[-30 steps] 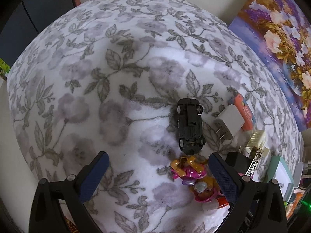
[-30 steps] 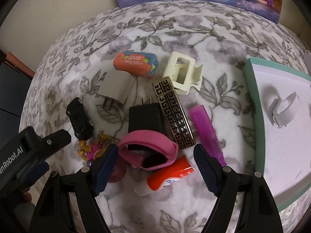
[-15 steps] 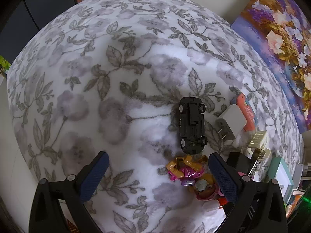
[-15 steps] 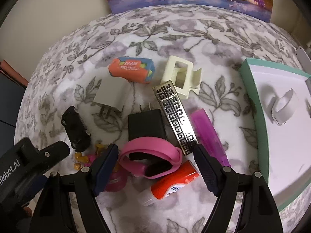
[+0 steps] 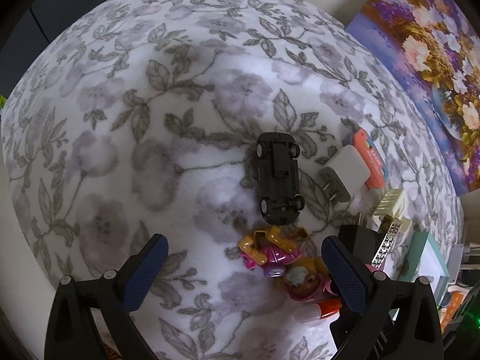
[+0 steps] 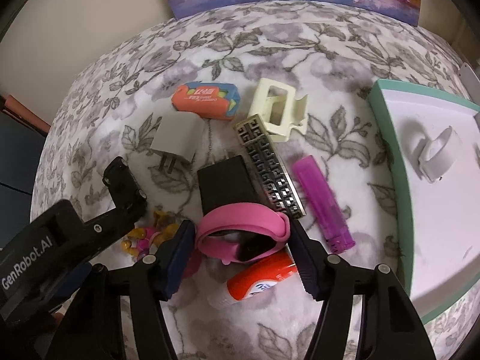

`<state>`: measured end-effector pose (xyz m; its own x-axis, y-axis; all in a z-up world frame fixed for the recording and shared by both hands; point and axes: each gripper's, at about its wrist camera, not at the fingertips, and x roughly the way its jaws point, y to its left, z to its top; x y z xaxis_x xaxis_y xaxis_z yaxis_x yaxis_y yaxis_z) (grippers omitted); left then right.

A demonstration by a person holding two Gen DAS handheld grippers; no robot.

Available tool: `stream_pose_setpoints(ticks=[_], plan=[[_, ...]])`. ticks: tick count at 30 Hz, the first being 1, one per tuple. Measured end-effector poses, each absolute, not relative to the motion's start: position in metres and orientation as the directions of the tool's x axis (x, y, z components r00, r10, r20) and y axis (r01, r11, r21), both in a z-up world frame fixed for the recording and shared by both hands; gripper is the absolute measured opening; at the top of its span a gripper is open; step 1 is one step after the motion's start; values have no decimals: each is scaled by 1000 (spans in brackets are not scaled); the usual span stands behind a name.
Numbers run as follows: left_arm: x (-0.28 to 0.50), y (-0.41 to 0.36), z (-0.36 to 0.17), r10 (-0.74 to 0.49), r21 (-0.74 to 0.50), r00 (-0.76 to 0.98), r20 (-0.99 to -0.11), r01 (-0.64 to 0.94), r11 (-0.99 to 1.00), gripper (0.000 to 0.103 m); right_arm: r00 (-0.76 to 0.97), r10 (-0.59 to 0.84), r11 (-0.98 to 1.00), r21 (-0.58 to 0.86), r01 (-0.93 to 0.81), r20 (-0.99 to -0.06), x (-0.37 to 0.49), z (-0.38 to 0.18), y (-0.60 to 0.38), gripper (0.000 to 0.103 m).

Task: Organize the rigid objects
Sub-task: 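Grasp the pink band watch with the right tool while the left tool grasps the pink toy figure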

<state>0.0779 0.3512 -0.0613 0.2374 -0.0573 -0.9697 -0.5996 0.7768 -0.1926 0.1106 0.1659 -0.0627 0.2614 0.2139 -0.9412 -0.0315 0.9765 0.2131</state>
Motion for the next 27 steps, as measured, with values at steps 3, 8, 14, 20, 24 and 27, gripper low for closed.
stream_pose_setpoints(ticks=[3,8,14,20,24,27], plan=[[78,349,-62,-68,-199,236,-969,-595,778,103,257,206,978,208,-20,-944,111,-60,161,65],[79,344,-65,-83,-204,226,-971,-586,784,103,253,212,976,218,-3,-944,112,-52,149,65],[81,337,-67,-115,-226,228,-967,-560,797,103,276,165,985,175,11,-947,113,-40,135,65],[84,334,-70,-114,-214,211,-971,-545,811,103,291,141,985,163,53,-946,116,-32,113,65],[86,328,-72,-105,-197,200,-974,-523,829,103,293,137,983,167,77,-946,117,-29,101,65],[89,320,-74,-80,-166,189,-979,-500,850,103,290,136,982,168,87,-947,118,-29,95,65]])
